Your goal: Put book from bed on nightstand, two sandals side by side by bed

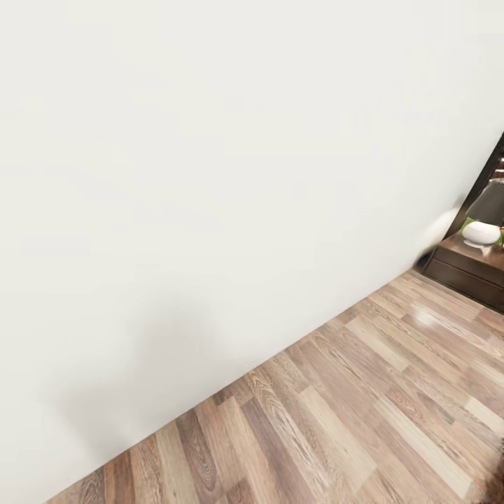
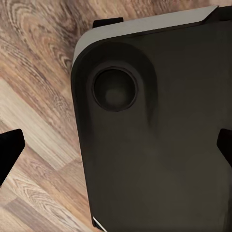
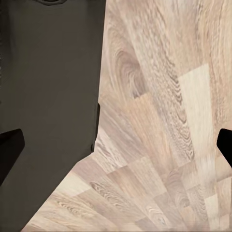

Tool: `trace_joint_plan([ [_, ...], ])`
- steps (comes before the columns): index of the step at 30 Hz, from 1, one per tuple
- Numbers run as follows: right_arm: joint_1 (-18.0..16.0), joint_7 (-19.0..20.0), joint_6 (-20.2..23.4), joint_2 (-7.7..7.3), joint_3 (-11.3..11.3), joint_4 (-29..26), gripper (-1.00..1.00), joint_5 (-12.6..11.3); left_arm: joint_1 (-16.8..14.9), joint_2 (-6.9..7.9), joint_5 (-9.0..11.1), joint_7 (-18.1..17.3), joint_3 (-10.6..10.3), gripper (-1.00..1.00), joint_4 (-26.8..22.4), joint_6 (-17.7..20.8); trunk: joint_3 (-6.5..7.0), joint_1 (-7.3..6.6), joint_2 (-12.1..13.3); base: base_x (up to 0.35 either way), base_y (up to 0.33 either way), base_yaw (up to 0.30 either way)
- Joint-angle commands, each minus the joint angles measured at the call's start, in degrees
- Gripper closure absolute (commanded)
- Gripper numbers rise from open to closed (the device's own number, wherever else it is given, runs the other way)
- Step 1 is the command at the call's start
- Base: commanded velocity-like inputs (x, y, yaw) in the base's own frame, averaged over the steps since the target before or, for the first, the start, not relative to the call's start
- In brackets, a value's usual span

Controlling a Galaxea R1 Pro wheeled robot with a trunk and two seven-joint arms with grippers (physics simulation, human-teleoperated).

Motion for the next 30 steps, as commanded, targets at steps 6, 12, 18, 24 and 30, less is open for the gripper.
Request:
trace_joint_plan([
  [6,-0.06,-0.2,0.28,0.03,0.47,0.06,-1.0,-0.03,-0.03,0.01,0.51,0.25,-0.5,-1.0,0.03,-0.23,-0.04,-0.01,-0.02,0.0,0.0,-0.173],
  [12,-0.06,-0.21,0.28,0.04,0.47,0.06,-1.0,-0.02,-0.03,0.01,0.51,0.25,-0.5,-1.0,0.03,-0.25,-0.04,-0.01,-0.02,0.0,0.0,-0.183],
  [18,-0.06,-0.22,0.28,0.07,0.47,0.06,-1.0,-0.01,-0.03,0.01,0.51,0.25,-0.5,-1.0,0.03,-0.26,-0.04,-0.01,-0.02,0.0,0.0,-0.17],
  [24,-0.06,-0.19,0.28,0.1,0.47,0.06,-1.0,-0.01,-0.03,0.01,0.51,0.25,-0.5,-1.0,0.03,-0.26,-0.04,-0.01,-0.02,0.0,0.0,-0.137],
  [30,-0.06,-0.18,0.28,0.1,0.47,0.09,-1.0,-0.01,-0.03,0.01,0.51,0.25,-0.5,-1.0,0.03,-0.28,-0.02,-0.01,-0.02,0.0,0.0,-0.128],
])
